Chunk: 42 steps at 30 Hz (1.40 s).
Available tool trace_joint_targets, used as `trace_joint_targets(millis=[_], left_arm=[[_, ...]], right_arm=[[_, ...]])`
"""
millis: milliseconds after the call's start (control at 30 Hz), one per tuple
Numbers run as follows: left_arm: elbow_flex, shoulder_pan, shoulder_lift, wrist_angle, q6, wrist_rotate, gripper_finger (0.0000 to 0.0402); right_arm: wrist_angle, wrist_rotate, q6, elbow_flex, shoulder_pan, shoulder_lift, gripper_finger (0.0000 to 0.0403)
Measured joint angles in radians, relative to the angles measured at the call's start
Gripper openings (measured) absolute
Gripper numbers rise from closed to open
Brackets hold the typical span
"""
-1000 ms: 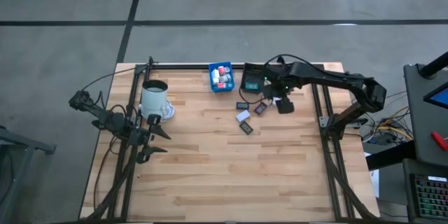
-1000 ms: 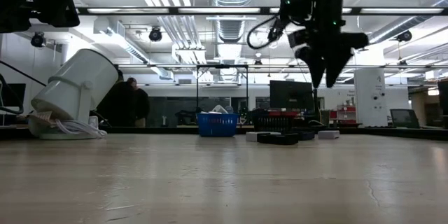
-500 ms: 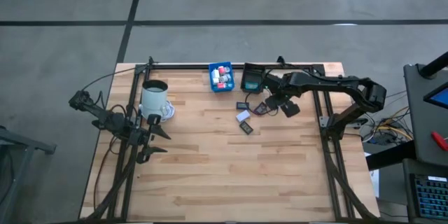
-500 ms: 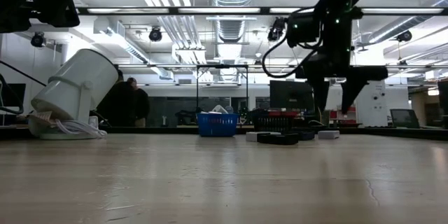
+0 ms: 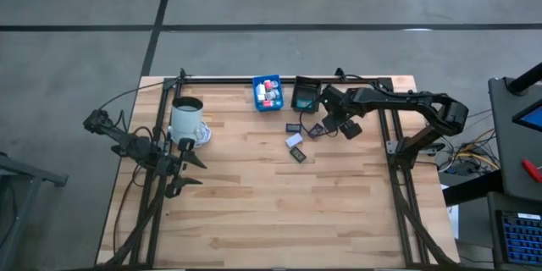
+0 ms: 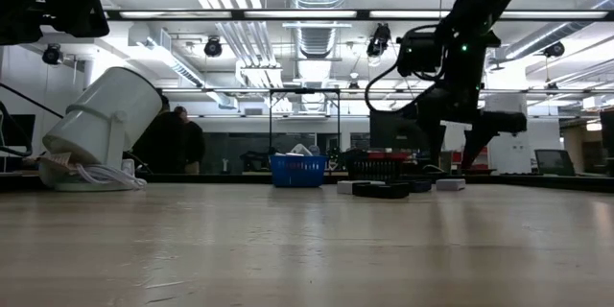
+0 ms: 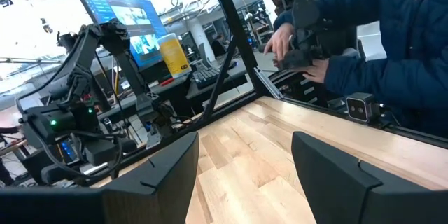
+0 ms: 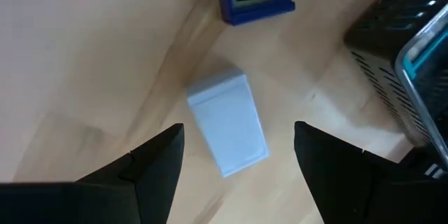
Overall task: Pick & Place Office items
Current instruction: Put the right white digital clock into the black basket
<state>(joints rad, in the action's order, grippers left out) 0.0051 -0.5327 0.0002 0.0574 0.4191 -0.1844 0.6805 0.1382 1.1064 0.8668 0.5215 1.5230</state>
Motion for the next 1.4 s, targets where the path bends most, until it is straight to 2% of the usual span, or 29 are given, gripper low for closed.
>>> trace_joint_targets(millis=[533, 833, 1100, 1400], left_arm=[[0.0, 0.0, 0.0, 0.0, 0.0, 0.0, 0.0234], [0.0, 0.0, 0.0, 0.0, 0.0, 0.0, 0.0234], [0.0, 0.0, 0.0, 0.0, 0.0, 0.0, 0.0234], [0.0, 0.0, 0.0, 0.0, 0.0, 0.0, 0.0234]], right_arm=[[-0.146, -0.019, 0.053, -0.091, 0.028, 0.002, 0.0263], [-0.154, -0.019, 0.05, -0.088, 0.033, 0.057, 0.0263], [-0.157, -0.021, 0.049, -0.089, 0.042, 0.055, 0.0262], [-0.154, -0.022, 0.049, -0.09, 0.043, 0.056, 0.0236]])
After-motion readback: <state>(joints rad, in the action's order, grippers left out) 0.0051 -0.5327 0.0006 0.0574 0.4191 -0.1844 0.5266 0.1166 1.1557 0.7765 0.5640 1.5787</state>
